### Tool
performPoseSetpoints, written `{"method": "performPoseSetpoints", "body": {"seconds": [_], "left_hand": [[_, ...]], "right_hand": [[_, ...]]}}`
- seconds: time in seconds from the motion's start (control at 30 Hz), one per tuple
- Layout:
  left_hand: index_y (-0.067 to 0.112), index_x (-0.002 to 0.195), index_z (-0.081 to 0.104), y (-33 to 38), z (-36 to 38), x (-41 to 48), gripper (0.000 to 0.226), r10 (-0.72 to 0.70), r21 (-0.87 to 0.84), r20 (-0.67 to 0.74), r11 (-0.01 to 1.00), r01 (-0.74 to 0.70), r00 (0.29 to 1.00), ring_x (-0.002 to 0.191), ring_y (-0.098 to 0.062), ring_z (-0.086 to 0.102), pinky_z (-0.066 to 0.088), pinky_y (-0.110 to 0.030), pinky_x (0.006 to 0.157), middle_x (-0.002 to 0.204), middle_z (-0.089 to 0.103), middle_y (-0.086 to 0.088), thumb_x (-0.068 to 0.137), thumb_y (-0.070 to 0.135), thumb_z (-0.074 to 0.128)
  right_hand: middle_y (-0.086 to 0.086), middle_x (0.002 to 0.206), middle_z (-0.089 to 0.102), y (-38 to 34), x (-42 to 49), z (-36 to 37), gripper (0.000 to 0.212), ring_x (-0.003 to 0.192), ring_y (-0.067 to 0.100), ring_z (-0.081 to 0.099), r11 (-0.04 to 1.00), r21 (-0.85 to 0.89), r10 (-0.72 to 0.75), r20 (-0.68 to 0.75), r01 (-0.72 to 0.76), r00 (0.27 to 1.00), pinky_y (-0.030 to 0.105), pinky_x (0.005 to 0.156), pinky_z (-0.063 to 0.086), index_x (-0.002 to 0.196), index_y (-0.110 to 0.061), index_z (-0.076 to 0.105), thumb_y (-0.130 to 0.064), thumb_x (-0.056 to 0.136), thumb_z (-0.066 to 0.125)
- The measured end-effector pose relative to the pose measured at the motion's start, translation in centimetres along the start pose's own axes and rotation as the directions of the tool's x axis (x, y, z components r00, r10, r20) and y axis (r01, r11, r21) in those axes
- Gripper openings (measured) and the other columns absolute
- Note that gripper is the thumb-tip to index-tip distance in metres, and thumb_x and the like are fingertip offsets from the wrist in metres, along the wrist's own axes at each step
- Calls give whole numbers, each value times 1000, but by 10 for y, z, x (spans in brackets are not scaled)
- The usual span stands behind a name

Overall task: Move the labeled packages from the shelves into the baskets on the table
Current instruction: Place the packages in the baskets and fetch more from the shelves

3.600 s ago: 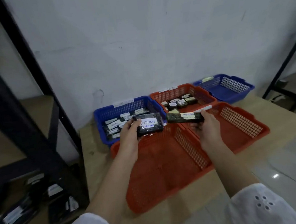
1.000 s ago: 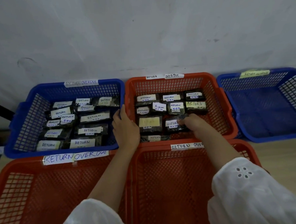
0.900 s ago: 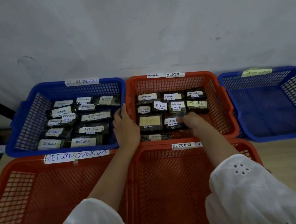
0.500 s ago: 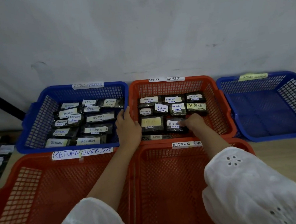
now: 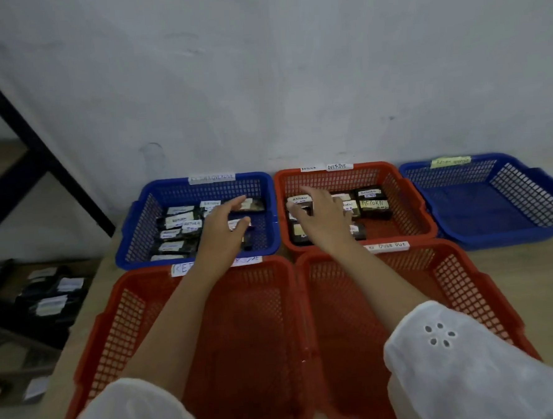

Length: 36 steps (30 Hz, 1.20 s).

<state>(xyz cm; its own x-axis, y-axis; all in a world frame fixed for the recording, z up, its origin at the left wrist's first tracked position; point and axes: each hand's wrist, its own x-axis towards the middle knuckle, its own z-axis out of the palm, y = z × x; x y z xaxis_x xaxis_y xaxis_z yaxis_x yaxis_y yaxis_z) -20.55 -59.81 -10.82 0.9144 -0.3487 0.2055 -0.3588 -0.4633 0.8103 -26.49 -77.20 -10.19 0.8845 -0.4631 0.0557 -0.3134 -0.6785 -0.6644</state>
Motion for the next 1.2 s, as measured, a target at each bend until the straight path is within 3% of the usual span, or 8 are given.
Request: {"method": "performPoseSetpoints", "body": {"seconds": [0.17, 0.27, 0.47, 0.67, 0.73, 0.8, 1.0, 1.2], "left_hand": [[31, 113, 53, -37, -81, -47, 30, 115, -108, 81, 989, -106, 990, 100, 11, 49, 38, -2, 83, 120, 55, 7, 95, 8, 51], [30, 111, 53, -58, -133, -82, 32, 119, -166, 116, 981, -99, 986, 99, 17, 50, 39, -2, 86, 114, 57, 12, 93, 4, 51], [14, 116, 57, -91, -225, -159, 35, 93, -212, 159, 976, -58, 983, 89, 13, 54, 39, -2, 79, 102, 60, 2, 88, -7, 53], [46, 104, 51, -133, -296, -224, 46, -2, -195, 156, 980, 33, 988, 105, 4, 54, 44, -17, 86, 109, 59, 12, 91, 2, 50], [48, 104, 50, -145, -315, -246, 47, -24, -184, 138, 982, 49, 990, 100, 10, 53, 45, -9, 77, 108, 59, 14, 92, 2, 50], [46, 107, 50, -155, -331, -268, 46, -42, -201, 139, 977, 70, 989, 99, 10, 53, 45, -4, 69, 109, 58, 13, 92, 2, 49], [32, 117, 51, -186, -375, -315, 40, -98, -167, 112, 979, 116, 989, 99, 7, 53, 41, -3, 81, 108, 58, 11, 92, 1, 50], [26, 120, 52, -244, -430, -308, 34, -171, -146, 44, 973, 176, 984, 96, 3, 53, 41, -5, 80, 104, 58, 10, 94, 4, 49]], "right_hand": [[-4, 146, 41, -63, -71, 50, 54, 134, 26, 31, 999, 50, -10, -23, 11, 1000, 45, 108, 23, 140, -31, 39, -53, 92, 48], [-3, 145, 42, -102, -116, 87, 54, 136, 24, 34, 989, 149, -2, -26, 6, 1000, 48, 111, 26, 140, -29, 41, -49, 90, 53], [-3, 125, 58, -183, -198, 149, 46, 123, 21, 48, 935, 353, 32, 23, -38, 999, 47, 106, 35, 127, -29, 52, -43, 85, 63], [-3, 115, 60, -241, -259, 197, 41, 115, 18, 53, 919, 393, -26, 109, -19, 994, 41, 102, 39, 123, -28, 54, -40, 85, 64], [0, 117, 59, -255, -281, 209, 42, 113, 17, 53, 917, 399, -52, 166, -19, 985, 38, 100, 41, 125, -26, 54, -39, 86, 63], [0, 119, 57, -265, -303, 221, 44, 109, 13, 52, 907, 419, -62, 211, -34, 975, 32, 94, 42, 126, -25, 52, -40, 86, 62], [-1, 115, 57, -295, -348, 262, 42, 94, 7, 53, 897, 435, -53, 291, -83, 955, 13, 65, 39, 127, -24, 51, -38, 88, 60], [-1, 115, 59, -339, -341, 323, 42, 102, 11, 54, 900, 422, -35, 324, -112, 945, 23, 78, 38, 125, -26, 52, -40, 87, 61]]}}
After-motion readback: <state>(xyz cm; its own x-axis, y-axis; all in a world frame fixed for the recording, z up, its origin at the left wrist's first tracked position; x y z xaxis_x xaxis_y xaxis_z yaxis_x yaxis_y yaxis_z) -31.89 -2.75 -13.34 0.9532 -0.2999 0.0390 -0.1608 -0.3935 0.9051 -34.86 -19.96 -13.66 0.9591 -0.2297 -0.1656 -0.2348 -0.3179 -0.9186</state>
